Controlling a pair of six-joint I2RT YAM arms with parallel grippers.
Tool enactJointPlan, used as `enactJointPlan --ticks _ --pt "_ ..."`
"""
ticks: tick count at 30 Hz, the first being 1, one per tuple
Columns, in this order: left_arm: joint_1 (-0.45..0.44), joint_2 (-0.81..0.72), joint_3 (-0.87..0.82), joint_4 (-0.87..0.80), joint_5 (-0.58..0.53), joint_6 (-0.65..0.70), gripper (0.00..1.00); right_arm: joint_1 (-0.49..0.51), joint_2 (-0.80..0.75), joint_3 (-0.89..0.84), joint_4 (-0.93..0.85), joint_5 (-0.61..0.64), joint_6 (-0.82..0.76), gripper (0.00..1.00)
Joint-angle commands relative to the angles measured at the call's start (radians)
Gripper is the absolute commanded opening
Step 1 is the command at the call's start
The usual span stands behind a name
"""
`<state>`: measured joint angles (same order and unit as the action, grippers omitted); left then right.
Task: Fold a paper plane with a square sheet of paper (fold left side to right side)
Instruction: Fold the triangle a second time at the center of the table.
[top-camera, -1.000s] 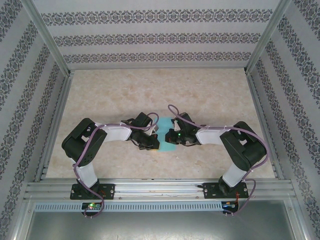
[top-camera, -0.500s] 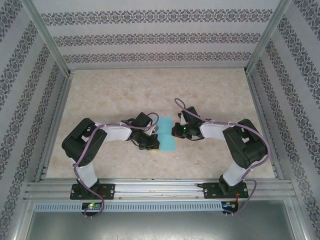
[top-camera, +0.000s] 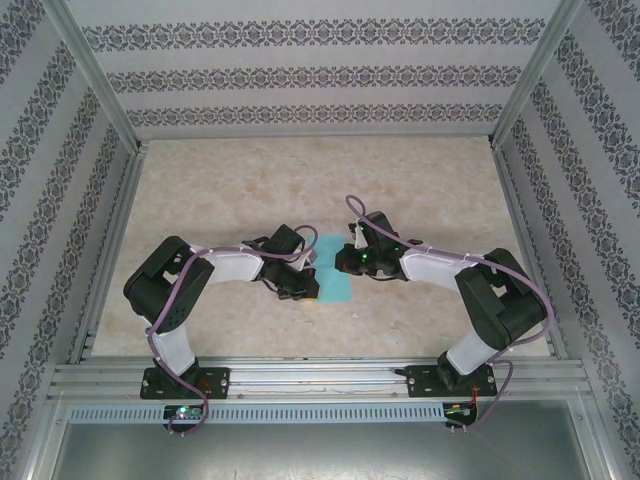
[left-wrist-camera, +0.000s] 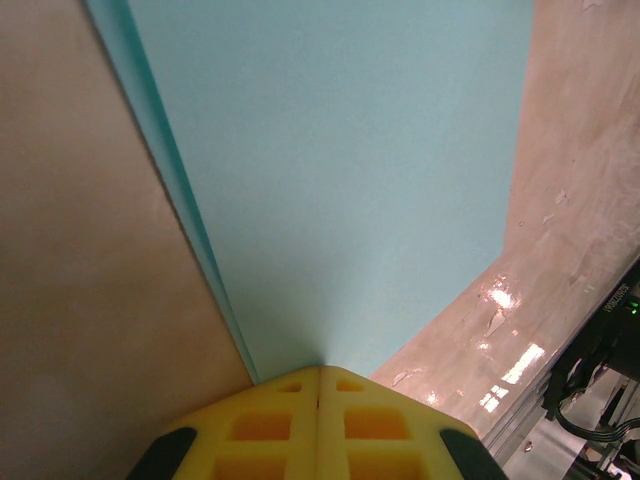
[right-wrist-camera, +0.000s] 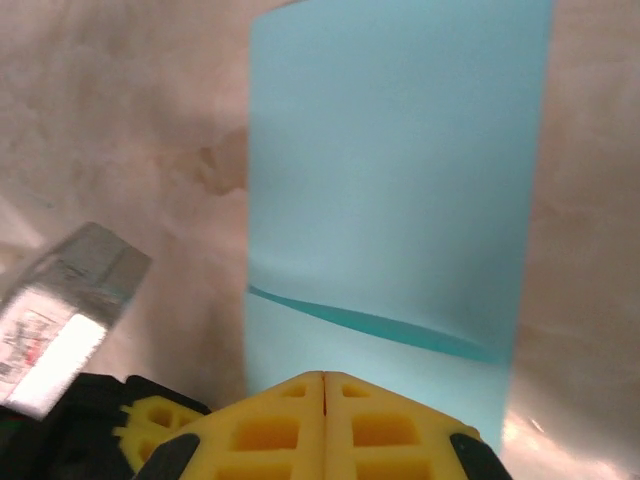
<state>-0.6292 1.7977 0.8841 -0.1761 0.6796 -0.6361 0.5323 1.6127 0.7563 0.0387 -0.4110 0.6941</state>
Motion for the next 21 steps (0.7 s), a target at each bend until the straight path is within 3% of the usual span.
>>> enactJointPlan --ticks 1,10,21 --pt "-0.004 0.05 -0.027 -0.089 -0.089 -0.014 0.0 -0.015 0.061 -0.006 0.06 -0.054 0.041 0.0" --pt "-0.004 0.031 -0.011 -0.091 -0.076 -0.022 0.02 -0.056 0.103 -0.034 0.015 -0.012 0.011 0.0" --pt "-0.005 0.015 0.124 -0.098 0.024 -0.021 0.05 -0.064 0.12 -0.064 0.02 -0.018 -0.009 0.0"
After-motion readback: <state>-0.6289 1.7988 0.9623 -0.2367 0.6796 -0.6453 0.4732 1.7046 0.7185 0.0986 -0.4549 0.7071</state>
